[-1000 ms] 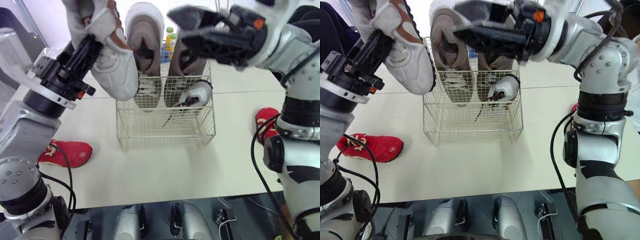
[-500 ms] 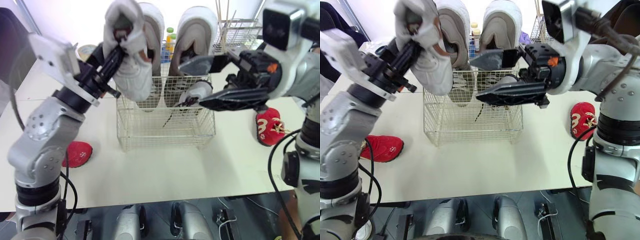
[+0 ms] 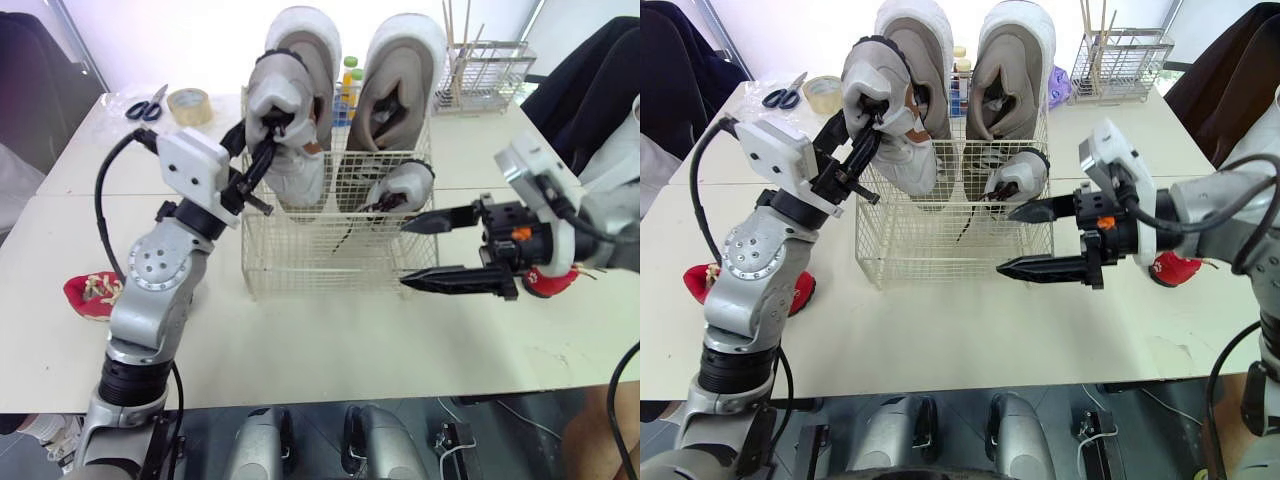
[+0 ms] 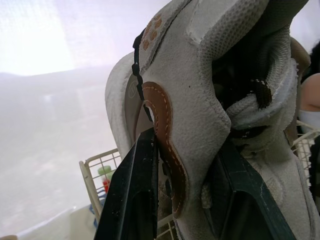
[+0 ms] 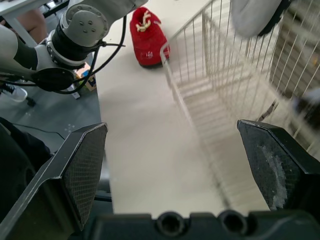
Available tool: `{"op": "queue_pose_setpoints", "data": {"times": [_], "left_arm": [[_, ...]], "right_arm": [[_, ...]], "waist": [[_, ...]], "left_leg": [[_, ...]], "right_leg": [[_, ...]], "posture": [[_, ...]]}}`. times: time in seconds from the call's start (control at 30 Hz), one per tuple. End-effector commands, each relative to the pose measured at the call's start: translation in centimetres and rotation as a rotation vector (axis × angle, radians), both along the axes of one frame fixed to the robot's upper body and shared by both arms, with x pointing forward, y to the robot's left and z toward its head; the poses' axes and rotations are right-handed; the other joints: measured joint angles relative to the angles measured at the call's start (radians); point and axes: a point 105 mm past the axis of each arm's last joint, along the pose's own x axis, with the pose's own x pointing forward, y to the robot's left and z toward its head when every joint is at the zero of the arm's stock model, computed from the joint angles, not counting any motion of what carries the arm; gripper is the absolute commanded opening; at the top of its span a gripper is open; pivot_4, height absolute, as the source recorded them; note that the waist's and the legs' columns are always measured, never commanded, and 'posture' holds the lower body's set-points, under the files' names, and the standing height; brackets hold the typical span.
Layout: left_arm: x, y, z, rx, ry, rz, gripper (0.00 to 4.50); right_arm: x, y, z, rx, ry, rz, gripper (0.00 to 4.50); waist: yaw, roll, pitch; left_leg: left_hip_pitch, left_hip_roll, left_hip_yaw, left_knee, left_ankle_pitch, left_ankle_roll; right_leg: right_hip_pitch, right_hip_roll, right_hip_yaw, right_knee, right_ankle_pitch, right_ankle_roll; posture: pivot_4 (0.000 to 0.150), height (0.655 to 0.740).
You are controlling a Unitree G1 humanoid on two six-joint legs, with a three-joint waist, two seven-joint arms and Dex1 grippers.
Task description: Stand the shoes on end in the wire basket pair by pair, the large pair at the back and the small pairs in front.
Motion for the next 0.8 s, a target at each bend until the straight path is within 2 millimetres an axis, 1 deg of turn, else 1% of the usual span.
{"op": "queue_pose_setpoints", "data": {"times": [0.03, 0.17, 0.3, 0.4, 0.53, 0.63, 0.67, 0.7, 0.77, 0.8], "left_arm": [[0.4, 0.3, -1.0, 0.028, 0.011, 0.047, 1.13], [0.1, -0.3, -2.6, 0.023, 0.078, 0.005, 1.13], [0.0, -0.5, -4.0, 0.022, 0.135, 0.012, 1.13], [-0.1, -0.5, -5.0, 0.031, 0.177, 0.022, 1.13], [-0.4, -0.7, -5.7, 0.055, 0.218, -0.004, 1.13], [-0.4, -0.7, -5.5, 0.052, 0.23, -0.025, 1.98], [-0.4, -0.6, -5.4, 0.038, 0.233, -0.025, 2.37], [-0.4, -0.5, -5.3, 0.024, 0.239, -0.023, 2.9], [-0.8, -0.3, -5.4, -0.032, 0.276, -0.033, 3.81], [-1.2, -0.2, -5.4, -0.069, 0.3, -0.043, 3.81]], "right_arm": [[-1.0, -0.8, 0.5, 0.018, -0.01, -0.052, 4.5], [-1.7, -2.2, -0.6, 0.009, 0.046, -0.138, 4.5], [-2.6, -3.3, -1.3, 0.018, 0.088, -0.202, 4.5], [-3.1, -3.7, -1.9, 0.034, 0.105, -0.234, 4.5], [-3.1, -3.4, -2.5, 0.055, 0.105, -0.251, 4.5], [-3.0, -3.2, -2.7, 0.066, 0.102, -0.252, 4.5], [-2.9, -3.2, -2.7, 0.07, 0.101, -0.251, 4.5], [-2.9, -3.2, -2.8, 0.073, 0.101, -0.25, 4.5], [-2.7, -3.1, -3.1, 0.078, 0.105, -0.247, 4.5], [-2.6, -3.1, -3.2, 0.08, 0.108, -0.244, 4.5]], "waist": [[0.0, 0.0, 0.0], [-0.002, 0.001, -0.001], [0.002, 0.001, -0.001], [0.0, 0.001, -0.001], [-0.001, 0.002, -0.002], [0.001, 0.003, -0.003], [0.001, 0.003, -0.003], [0.001, 0.003, -0.003], [0.0, 0.003, -0.003], [0.0, 0.003, -0.003]], "left_leg": [[0.0, 0.0, 0.0, 0.0, 0.0, 0.0], [0.001, 0.0, 0.0, 0.0, 0.0, 0.001], [0.0, 0.0, -0.001, 0.0, 0.0, 0.001], [0.001, 0.0, -0.001, 0.0, 0.0, 0.001], [0.002, 0.0, -0.002, 0.0, -0.001, 0.001], [0.003, 0.0, -0.002, 0.0, -0.001, 0.001], [0.003, 0.0, -0.002, 0.0, -0.001, 0.001], [0.003, 0.0, -0.002, 0.0, -0.001, 0.001], [0.003, 0.0, -0.002, 0.0, -0.001, 0.001], [0.003, 0.0, -0.002, 0.0, -0.001, 0.001]], "right_leg": [[0.0, 0.0, 0.0, 0.0, 0.0, 0.0], [0.001, -0.002, 0.0, 0.0, 0.0, 0.0], [0.001, -0.001, 0.0, 0.0, 0.0, 0.0], [0.001, 0.0, 0.0, 0.0, 0.0, 0.0], [0.003, 0.0, 0.0, 0.0, 0.0, 0.0], [0.004, 0.001, 0.0, -0.001, 0.0, 0.0], [0.004, 0.001, 0.0, -0.001, 0.0, 0.0], [0.004, 0.001, 0.0, -0.001, 0.0, 0.0], [0.004, 0.001, 0.0, -0.001, 0.0, 0.0], [0.004, 0.001, 0.0, -0.001, 0.0, 0.0]], "posture": [[0.15, 0.74], [0.15, 0.74], [0.15, 0.74], [0.15, 0.74], [0.15, 0.74], [0.15, 0.74], [0.15, 0.74], [0.15, 0.74], [0.15, 0.74], [0.15, 0.74]]}}
